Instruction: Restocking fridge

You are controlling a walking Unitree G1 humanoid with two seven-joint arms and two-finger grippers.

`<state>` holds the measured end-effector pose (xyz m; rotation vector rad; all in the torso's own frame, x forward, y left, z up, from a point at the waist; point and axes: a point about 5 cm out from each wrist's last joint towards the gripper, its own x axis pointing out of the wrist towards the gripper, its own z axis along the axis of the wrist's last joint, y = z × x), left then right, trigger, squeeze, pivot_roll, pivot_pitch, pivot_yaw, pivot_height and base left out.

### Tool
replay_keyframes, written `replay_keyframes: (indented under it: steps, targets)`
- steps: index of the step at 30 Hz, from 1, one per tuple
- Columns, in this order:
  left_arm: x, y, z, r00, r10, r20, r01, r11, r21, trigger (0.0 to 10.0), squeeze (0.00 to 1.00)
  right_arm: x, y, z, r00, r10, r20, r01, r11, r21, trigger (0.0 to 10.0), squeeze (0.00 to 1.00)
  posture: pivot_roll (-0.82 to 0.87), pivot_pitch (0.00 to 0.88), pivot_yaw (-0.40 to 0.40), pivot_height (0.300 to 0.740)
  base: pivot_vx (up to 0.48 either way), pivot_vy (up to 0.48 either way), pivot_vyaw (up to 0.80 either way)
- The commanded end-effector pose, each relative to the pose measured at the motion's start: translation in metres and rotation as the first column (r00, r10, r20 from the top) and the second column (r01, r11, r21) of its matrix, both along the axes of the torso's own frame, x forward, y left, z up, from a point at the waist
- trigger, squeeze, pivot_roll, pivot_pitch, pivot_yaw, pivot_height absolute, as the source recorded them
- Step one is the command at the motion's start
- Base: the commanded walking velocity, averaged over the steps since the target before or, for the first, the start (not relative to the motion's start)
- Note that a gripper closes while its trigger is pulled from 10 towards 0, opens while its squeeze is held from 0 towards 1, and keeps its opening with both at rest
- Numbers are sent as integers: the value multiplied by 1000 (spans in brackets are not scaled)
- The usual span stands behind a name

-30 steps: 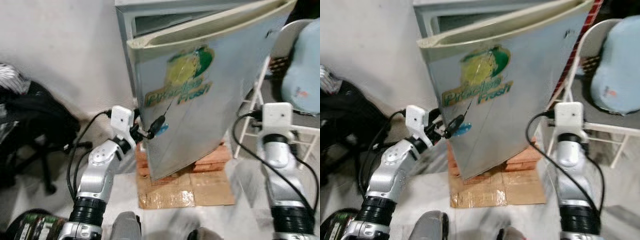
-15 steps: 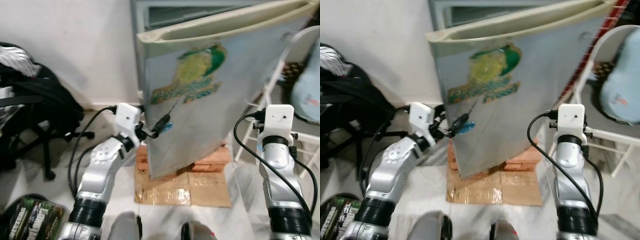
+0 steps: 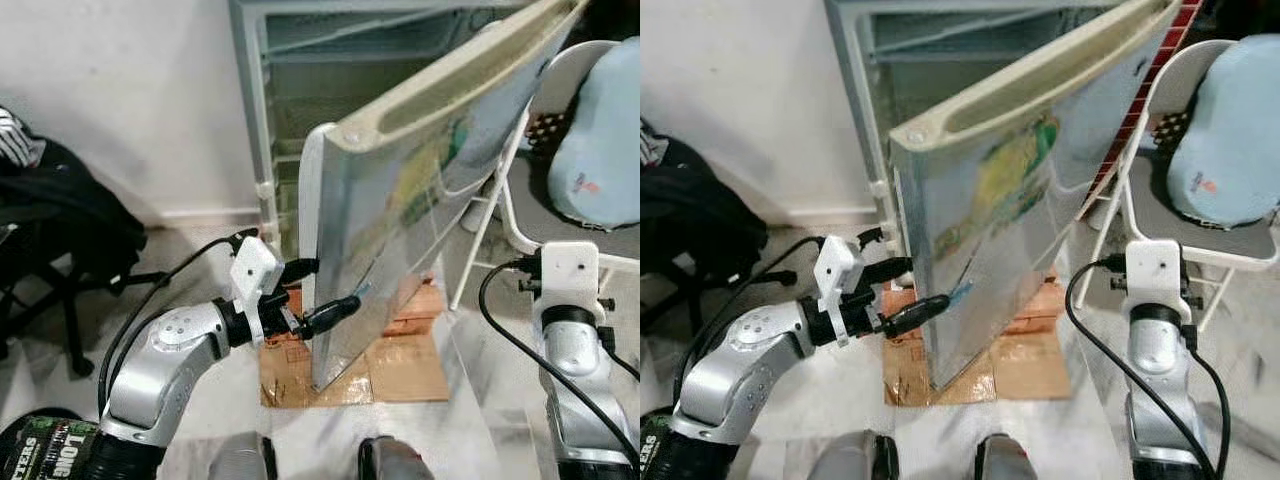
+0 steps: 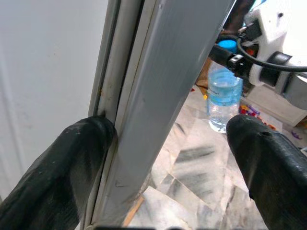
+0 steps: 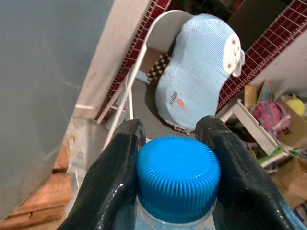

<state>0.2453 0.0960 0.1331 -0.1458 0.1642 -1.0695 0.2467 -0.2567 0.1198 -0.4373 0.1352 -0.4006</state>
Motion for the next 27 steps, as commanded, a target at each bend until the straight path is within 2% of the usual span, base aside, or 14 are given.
replay_keyframes:
  steps: [1,6,10,12,15,20,22,27]
  targets:
    - [3,-13,14,998,-37,52,38,999,-29,10000,0,-4,-3,9,999,-33,29,34,999,-12,10000,0,-77,84,-35,740,0,0,0]
    - [6,-21,20,996,-36,77,39,999,-31,10000,0,-6,-6,9,998,-56,26,56,998,-3,10000,0,-92,91,-20,740,0,0,-409]
    - [14,-22,20,993,59,98,-60,998,8,10000,0,-9,-8,10,996,-79,31,79,997,12,10000,0,-99,105,-2,740,0,0,-800]
    - [13,-21,17,994,62,91,-64,998,20,10000,0,-8,-6,11,997,-70,38,69,997,21,10000,0,-96,106,-1,740,0,0,0]
    - [12,-14,13,991,102,83,-105,994,35,10000,0,1,6,13,998,-9,57,5,998,66,10000,0,-83,104,-10,740,0,0,0]
    - [12,-5,10,982,175,75,-178,983,36,10000,0,14,21,17,994,77,79,-84,992,91,10000,0,-54,102,-37,740,-49,0,0]
    - [12,-4,9,979,193,71,-196,980,33,10000,0,17,22,17,994,83,77,-90,992,90,10000,0,-45,104,-45,740,0,0,0]
    - [7,-1,7,972,227,63,-229,973,32,10000,0,23,26,18,992,102,77,-109,989,98,10000,0,-36,109,-54,740,-390,0,0]
